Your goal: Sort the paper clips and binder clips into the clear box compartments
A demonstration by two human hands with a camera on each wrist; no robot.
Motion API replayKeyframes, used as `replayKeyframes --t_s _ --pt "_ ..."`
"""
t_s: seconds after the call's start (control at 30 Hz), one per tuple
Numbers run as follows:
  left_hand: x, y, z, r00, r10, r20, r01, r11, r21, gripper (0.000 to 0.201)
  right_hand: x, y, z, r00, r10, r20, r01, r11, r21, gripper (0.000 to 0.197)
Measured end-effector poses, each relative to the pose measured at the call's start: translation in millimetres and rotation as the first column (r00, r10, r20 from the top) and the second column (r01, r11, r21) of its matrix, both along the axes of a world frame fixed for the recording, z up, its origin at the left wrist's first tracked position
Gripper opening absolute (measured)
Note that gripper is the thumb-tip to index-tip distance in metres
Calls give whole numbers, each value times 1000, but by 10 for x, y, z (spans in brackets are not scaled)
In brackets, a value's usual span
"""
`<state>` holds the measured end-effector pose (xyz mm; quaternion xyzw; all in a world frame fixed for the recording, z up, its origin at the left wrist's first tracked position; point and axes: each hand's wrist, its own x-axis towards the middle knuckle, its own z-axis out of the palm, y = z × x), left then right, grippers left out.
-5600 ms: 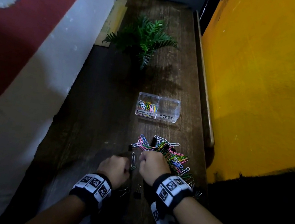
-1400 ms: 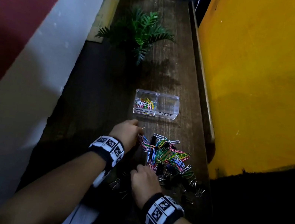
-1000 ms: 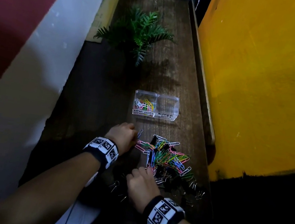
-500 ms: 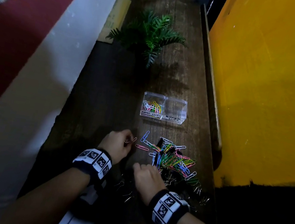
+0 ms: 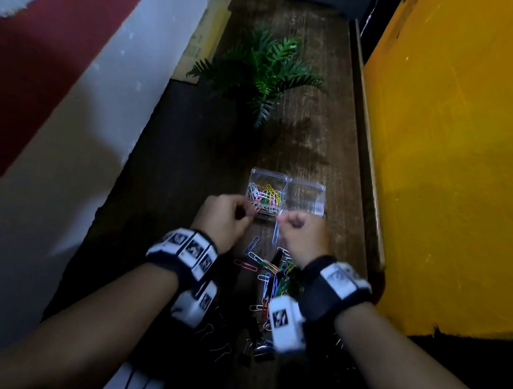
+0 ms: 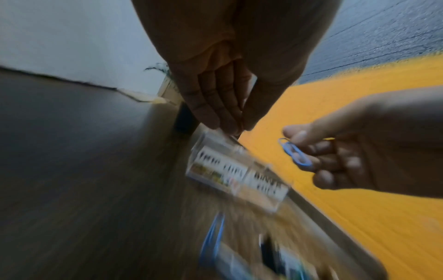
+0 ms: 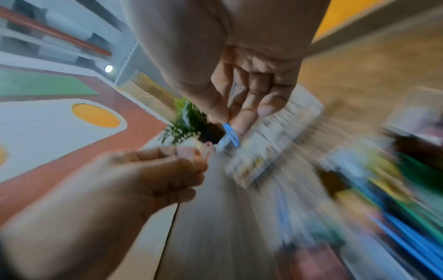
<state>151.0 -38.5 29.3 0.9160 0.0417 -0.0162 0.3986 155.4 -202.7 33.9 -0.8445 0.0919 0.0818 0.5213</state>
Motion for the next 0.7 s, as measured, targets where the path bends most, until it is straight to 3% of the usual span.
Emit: replayKeyframes --t_s 0.2,0.33,0.4,0.5,0.6,0.7 --pt "671 -169 119 999 -49 -23 51 995 88 7 817 101 -14 996 -82 19 83 994 -66 28" --pt "783 -151 54 973 -148 -176 182 964 194 30 1020 93 -108 998 -61 -32 57 990 -127 27" --pt "722 -106 55 974 -152 -170 185 962 199 35 987 1 -123 997 -66 -34 61 988 -140 26" --pt "465 -47 16 983 -167 -74 179 960 213 23 756 -207 -50 1000 6 18 -1 971 -239 19" --pt "60 -61 -100 953 -280 -119 302 922 242 17 369 -438 -23 998 56 30 -46 960 -277 13" --pt "-289 -104 -263 895 -393 -211 444 834 329 18 34 -639 -128 995 100 -10 -97 934 -344 14"
